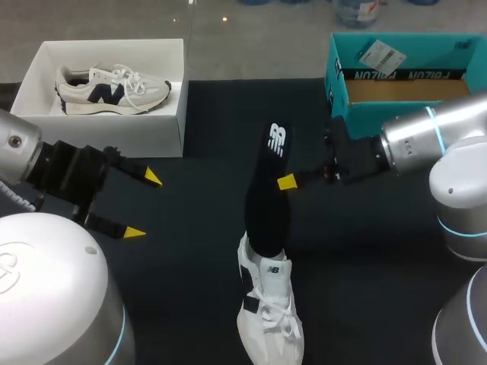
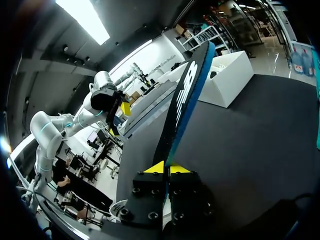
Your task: Take the shoe out of the shoebox, open the shoe tongue, remove and reinsert the insole, then place the shoe into the shoebox
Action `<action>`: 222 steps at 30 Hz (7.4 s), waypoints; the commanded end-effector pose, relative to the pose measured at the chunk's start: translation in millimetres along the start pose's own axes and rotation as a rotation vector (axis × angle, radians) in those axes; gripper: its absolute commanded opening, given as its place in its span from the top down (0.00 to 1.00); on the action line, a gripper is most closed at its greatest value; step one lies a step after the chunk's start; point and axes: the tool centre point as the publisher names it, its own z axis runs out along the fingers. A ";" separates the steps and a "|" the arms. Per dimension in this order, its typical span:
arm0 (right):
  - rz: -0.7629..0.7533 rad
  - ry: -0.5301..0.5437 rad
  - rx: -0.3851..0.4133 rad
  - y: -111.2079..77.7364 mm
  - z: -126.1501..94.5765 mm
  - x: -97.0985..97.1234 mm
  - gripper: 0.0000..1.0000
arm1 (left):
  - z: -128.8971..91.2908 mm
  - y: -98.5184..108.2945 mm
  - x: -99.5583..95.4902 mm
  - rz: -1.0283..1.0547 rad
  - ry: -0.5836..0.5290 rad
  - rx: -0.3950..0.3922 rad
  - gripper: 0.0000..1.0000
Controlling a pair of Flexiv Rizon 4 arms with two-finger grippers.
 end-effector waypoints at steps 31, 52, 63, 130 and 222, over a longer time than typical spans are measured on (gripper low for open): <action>0.016 -0.065 0.007 -48.6 31.0 12.9 1.00 | -0.3 0.3 -0.2 -0.001 0.003 -0.002 0.00; 0.089 -0.071 0.032 -85.4 45.2 21.2 1.00 | -0.3 0.3 -0.2 -0.001 0.003 -0.002 0.00; 0.132 -0.061 0.077 -103.1 52.1 24.8 1.00 | -0.3 0.3 -0.2 -0.001 0.003 -0.002 0.00; 0.109 -0.098 0.149 -65.9 39.0 8.0 0.66 | -0.3 0.3 -0.2 -0.001 0.003 -0.002 0.00; 0.125 -0.127 0.178 -57.1 50.9 8.9 0.00 | -0.3 0.3 -0.2 -0.001 0.003 -0.002 0.00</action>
